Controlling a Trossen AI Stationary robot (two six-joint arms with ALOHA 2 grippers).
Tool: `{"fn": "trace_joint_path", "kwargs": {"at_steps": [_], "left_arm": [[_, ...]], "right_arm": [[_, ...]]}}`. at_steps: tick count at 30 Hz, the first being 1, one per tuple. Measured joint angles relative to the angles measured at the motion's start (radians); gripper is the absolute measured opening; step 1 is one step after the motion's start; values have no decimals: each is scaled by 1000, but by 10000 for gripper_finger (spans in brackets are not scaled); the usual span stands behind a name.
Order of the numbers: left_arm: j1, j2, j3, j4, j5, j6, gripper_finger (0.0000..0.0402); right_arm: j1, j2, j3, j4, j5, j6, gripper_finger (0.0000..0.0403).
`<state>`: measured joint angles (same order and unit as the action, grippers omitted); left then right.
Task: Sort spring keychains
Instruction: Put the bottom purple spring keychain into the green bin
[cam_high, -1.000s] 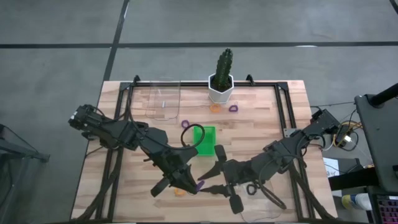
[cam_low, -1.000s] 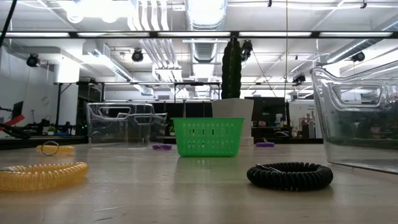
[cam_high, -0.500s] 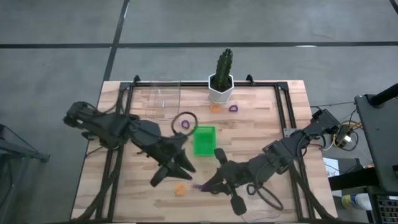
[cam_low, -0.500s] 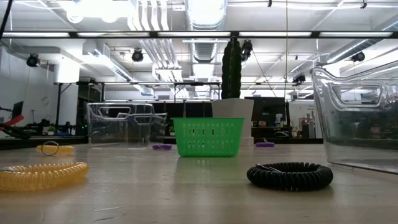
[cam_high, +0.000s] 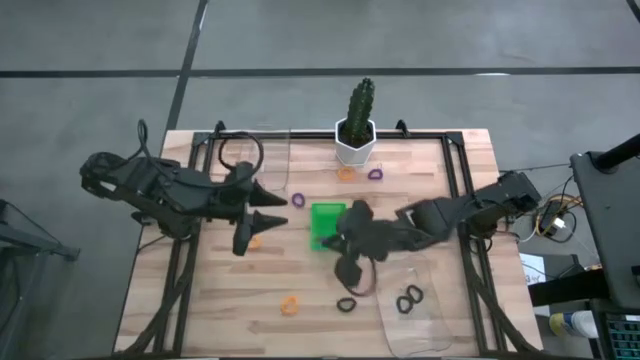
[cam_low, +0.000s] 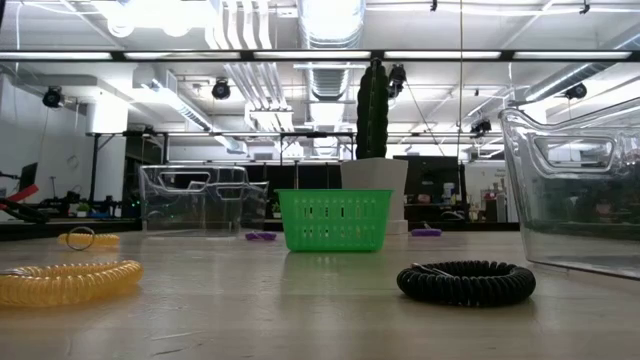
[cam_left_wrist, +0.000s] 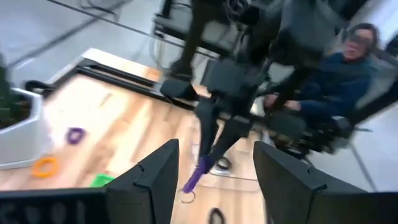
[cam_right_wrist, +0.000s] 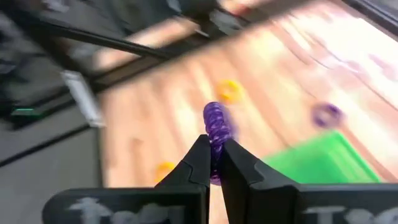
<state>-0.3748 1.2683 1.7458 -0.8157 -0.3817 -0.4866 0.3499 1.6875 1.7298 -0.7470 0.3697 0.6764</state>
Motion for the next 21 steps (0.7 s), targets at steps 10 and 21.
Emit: {"fn": "trace_joint_path", "kwargs": {"at_steps": [10, 21], "left_arm": [[0, -10, 0, -46, -38, 21, 199], [0, -15, 0, -55, -37, 45, 200]], "right_arm": [[-217, 121, -4, -191, -147, 59, 12], [-337, 367, -5, -228, -400, -47, 12]]}}
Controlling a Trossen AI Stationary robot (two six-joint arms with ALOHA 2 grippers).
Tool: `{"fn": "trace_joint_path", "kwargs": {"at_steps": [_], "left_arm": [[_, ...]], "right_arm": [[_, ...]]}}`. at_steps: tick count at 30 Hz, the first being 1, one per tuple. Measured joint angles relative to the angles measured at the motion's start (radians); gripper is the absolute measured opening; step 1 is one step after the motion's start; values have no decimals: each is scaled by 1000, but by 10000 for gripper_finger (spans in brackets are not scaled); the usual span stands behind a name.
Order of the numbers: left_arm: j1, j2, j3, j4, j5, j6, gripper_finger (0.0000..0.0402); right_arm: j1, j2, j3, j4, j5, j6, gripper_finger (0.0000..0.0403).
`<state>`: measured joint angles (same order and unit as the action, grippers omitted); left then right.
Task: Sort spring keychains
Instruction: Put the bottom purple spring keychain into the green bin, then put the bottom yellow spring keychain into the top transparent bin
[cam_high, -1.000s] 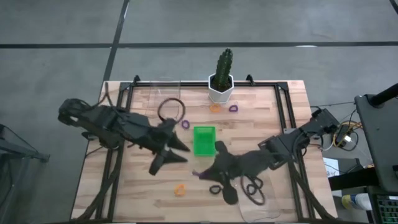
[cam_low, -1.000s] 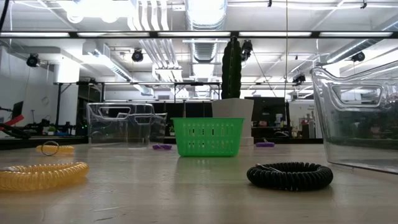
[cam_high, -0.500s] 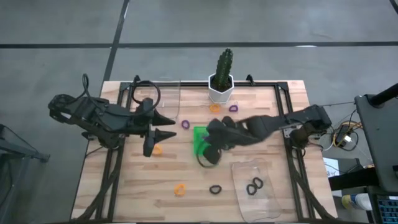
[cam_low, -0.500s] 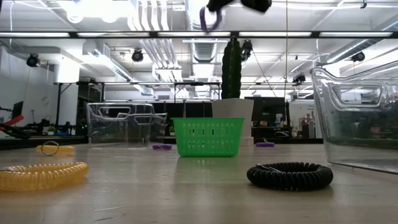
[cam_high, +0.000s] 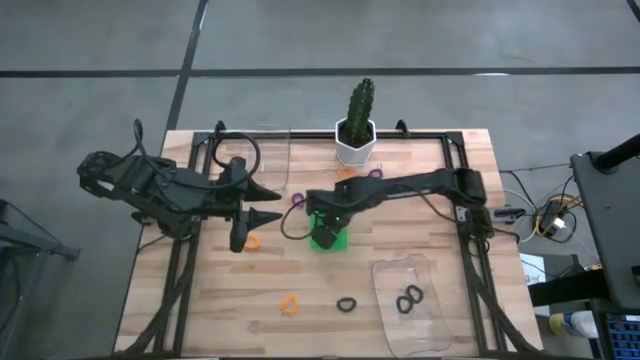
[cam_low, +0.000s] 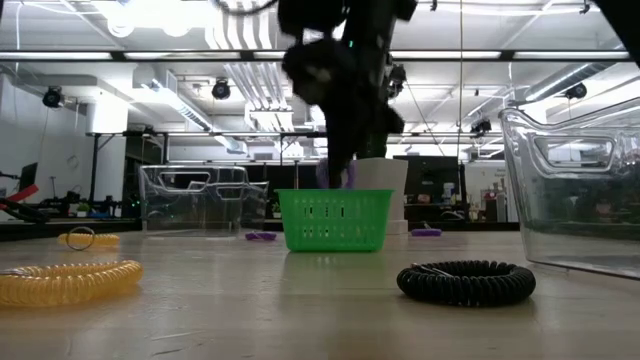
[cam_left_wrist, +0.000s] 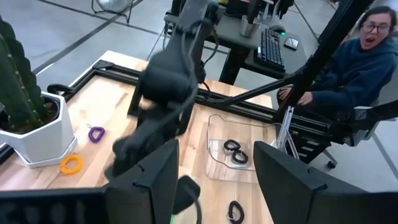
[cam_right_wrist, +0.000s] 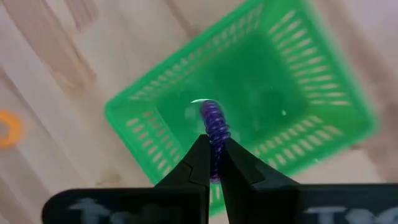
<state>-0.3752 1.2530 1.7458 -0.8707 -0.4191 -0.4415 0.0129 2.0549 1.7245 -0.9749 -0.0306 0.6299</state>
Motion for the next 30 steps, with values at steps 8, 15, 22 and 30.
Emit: {"fn": "trace_joint_path", "kwargs": {"at_steps": [8, 15, 22, 30], "left_arm": [[0, 0, 0, -24, -1, 4, 200], [0, 0, 0, -70, -2, -2, 200], [33, 6, 0, -75, -2, 5, 200], [91, 41, 0, -202, 22, 18, 200]], "right_arm": [[-1, 57, 0, 14, -18, -11, 49], [-3, 31, 8, 14, -34, 23, 167], [54, -91, 23, 45, -38, 104, 243], [179, -270, 23, 59, 240, 180, 250]]}}
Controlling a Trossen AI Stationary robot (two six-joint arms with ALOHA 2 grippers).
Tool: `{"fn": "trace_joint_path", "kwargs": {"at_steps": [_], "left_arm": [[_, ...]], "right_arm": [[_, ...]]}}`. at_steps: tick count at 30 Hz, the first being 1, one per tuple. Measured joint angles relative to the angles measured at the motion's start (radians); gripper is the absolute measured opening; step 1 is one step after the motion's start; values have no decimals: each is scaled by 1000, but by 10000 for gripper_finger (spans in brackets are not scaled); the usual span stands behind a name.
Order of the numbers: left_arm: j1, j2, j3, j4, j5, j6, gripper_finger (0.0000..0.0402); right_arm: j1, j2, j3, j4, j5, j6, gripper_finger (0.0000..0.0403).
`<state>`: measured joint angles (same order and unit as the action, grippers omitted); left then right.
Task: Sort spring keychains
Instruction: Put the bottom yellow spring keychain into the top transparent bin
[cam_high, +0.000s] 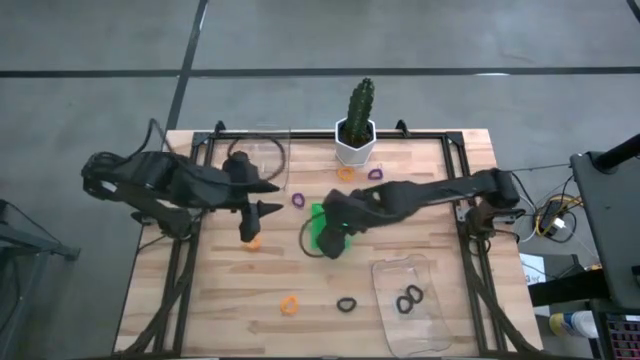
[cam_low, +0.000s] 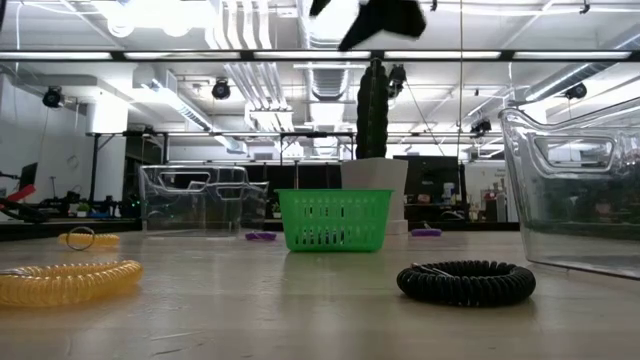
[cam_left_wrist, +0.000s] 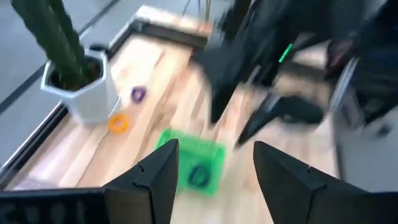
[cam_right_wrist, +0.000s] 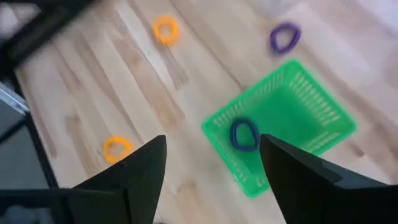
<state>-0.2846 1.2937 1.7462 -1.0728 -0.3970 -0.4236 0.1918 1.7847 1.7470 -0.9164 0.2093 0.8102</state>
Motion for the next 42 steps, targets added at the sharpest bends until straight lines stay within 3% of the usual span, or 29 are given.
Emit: {"fn": "trace_joint_path", "kwargs": {"at_steps": [6, 13, 18, 30, 42], "left_arm": [[8, 77, -8, -211, 70, 19, 200], [-6, 166, -144, -180, 287, -29, 200], [-30, 201, -321, 27, 375, -151, 200], [-138, 207, -733, 571, 401, -416, 200], [-244, 213, -865, 771, 290, -451, 200]], "right_arm": [[86, -112, 0, 12, 172, 13, 239], [141, -199, 0, 15, 239, 20, 236], [180, -238, 0, 14, 239, 12, 237], [238, -262, 0, 9, 237, -59, 234], [249, -262, 0, 5, 236, -61, 233]]}}
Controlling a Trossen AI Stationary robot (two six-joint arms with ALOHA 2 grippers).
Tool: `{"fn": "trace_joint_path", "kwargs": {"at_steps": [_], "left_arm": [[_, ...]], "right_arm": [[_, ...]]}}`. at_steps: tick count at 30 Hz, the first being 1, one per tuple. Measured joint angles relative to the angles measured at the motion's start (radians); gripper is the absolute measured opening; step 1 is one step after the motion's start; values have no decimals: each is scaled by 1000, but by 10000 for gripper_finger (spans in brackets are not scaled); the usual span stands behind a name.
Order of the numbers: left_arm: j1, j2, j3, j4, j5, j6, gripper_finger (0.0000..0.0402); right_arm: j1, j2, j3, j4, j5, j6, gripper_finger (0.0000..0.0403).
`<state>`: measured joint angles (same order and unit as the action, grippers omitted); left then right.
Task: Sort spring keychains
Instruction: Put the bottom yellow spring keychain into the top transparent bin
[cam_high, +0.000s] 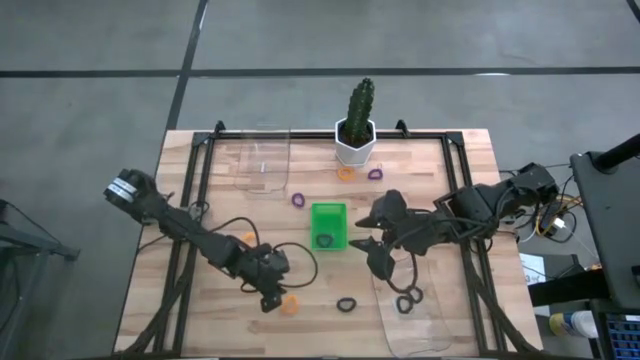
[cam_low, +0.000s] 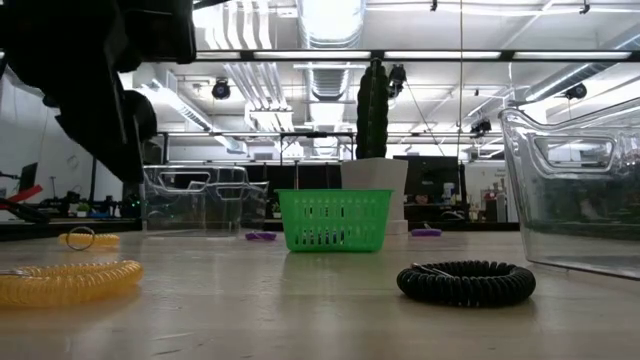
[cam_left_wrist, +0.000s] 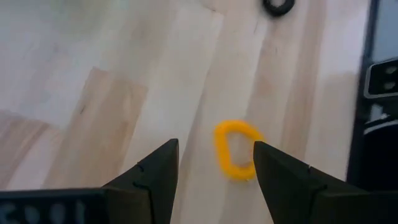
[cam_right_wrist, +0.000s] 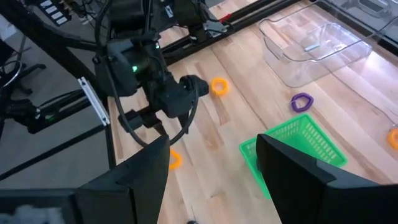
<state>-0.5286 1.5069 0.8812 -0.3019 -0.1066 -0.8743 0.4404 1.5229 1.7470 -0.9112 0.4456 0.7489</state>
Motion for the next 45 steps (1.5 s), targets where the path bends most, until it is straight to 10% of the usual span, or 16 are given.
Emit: {"fn": "trace_joint_path", "kwargs": {"at_steps": [20, 30, 45], "left_arm": [[-69, 319, 170, -91, -28, 9, 186], [-52, 317, 176, -127, -26, -4, 15], [-5, -123, 171, -294, -340, -159, 1]], "right_arm": [[0, 0, 0, -28, 2, 34, 233], [0, 0, 0, -27, 2, 30, 233], [-5, 1, 0, 91, 39, -44, 233]]}}
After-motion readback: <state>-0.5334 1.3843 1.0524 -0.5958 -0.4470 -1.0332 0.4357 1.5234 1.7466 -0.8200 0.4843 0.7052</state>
